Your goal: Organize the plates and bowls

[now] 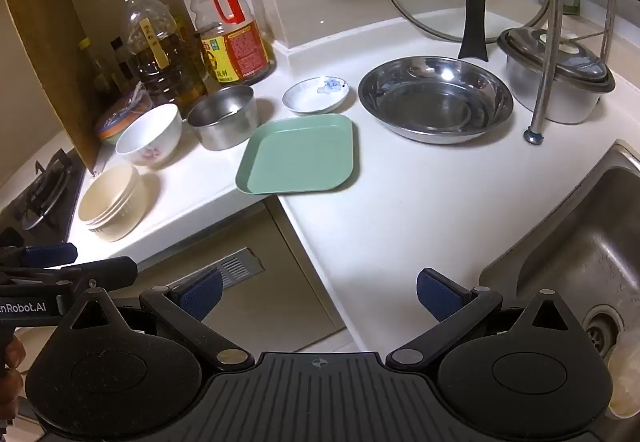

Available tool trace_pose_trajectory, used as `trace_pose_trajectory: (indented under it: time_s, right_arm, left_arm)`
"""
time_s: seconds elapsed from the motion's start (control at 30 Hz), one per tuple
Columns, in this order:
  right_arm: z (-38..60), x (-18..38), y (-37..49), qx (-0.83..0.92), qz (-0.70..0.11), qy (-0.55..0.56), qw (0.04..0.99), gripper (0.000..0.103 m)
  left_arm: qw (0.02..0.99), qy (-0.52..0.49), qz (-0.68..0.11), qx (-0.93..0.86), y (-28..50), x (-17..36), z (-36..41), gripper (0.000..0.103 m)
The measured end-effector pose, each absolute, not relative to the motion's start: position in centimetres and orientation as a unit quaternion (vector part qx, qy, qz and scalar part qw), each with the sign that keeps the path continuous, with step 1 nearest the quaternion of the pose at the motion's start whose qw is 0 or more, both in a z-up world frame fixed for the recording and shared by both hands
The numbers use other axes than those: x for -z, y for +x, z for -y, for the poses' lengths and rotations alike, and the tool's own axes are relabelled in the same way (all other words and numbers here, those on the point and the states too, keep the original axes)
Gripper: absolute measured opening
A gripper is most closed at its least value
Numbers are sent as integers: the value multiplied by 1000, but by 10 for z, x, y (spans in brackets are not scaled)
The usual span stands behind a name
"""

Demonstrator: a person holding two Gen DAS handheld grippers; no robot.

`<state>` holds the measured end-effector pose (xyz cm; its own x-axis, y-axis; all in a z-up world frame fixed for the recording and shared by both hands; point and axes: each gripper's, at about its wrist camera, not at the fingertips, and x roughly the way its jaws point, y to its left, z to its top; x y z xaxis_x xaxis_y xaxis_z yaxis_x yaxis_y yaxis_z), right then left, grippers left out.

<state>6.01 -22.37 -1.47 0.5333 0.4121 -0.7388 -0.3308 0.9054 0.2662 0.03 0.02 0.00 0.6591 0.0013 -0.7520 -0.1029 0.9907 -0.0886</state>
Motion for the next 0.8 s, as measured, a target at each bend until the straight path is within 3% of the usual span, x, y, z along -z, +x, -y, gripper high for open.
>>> trace_pose_trajectory:
  time_s: [0.8]
  right_arm:
    - [223,14,64,-213,-435,46,873,103]
  left_arm:
    - [907,-68,-414,-32,1,0,-5,103]
